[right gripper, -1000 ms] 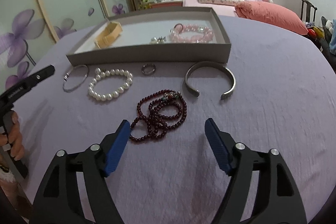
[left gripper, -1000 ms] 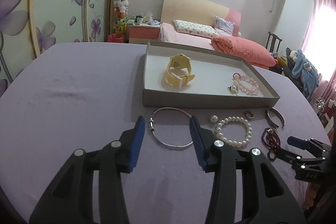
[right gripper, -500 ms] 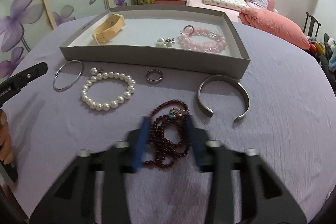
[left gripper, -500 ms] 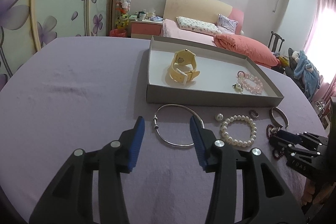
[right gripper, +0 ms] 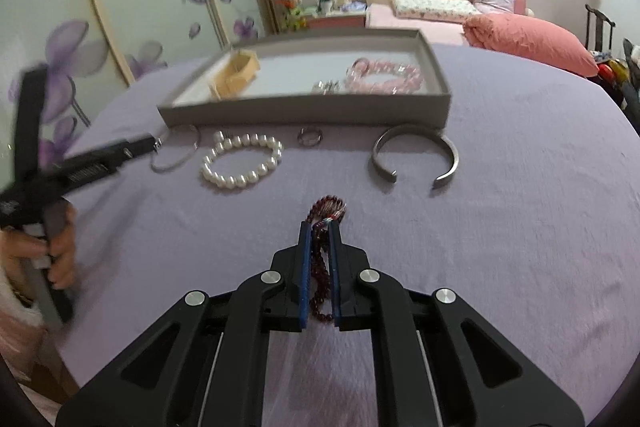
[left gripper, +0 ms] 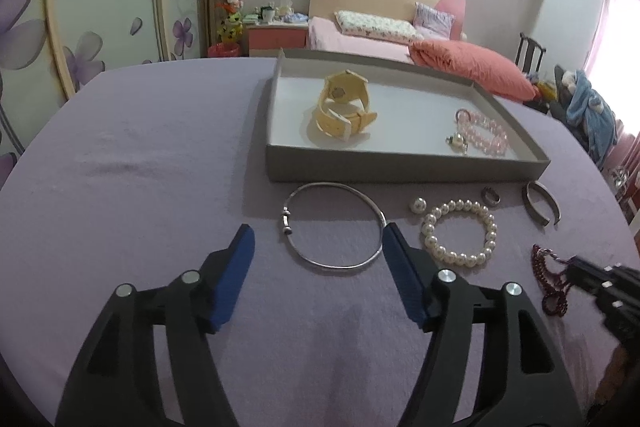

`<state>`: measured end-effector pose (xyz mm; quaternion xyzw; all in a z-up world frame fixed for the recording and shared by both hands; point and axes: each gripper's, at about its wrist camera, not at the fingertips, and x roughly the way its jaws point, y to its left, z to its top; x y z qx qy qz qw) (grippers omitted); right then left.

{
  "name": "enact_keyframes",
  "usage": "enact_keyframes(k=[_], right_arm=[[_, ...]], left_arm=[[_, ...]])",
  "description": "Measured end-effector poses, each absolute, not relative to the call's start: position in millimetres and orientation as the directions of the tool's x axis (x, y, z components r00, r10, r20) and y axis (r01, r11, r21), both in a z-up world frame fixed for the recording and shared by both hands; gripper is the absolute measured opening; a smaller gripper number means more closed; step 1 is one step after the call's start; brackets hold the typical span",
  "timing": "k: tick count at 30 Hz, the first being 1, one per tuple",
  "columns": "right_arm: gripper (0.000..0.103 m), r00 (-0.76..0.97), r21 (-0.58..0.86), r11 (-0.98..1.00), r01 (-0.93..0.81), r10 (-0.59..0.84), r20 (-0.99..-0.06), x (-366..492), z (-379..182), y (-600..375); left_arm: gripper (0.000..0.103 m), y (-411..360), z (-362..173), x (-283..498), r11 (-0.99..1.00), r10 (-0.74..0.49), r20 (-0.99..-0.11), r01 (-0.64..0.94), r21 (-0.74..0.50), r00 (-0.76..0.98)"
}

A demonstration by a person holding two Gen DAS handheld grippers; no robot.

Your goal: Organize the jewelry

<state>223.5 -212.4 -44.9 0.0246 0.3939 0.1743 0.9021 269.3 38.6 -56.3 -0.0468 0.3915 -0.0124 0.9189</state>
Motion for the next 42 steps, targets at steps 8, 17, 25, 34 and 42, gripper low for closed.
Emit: enact_keyframes(k=[8,17,25,34,42], right_arm=[[0.009,0.649,0.214,0.929,-0.303,0.365,-0.667,220,-30,-216],[0.009,0.64,0.202,0.936,-0.287,0.345,-0.687,228,-36,-217],[0.01,0.621,0.2,0.937,-0.285,0.339,-0.707,229,-45,-216],[0.069,0.627,0.176,0.946,-0.272,0.313,-0.713,225,-46,-218],[0.079,0.574,0.056,0.959,-0.277,0.212,-0.791,237,-67,-192]], left_arm=[[0.071,21,-69,294,1.0,-0.019,-0.78,-0.004,-0.027,0.626],[0.076,14,-77,307,1.0,0.019,-0.8,-0.012,0.015,0.6],[0.069,12,-76,308,1.0,0.01,-0.795,-0.005,0.009,0.606],[0.069,34,-65,292,0.998,0.007,-0.778,-0.049,-0.031,0.628],[0.069,56,-52,272,0.995,0.008,-0.758,-0.078,-0.056,0.652]])
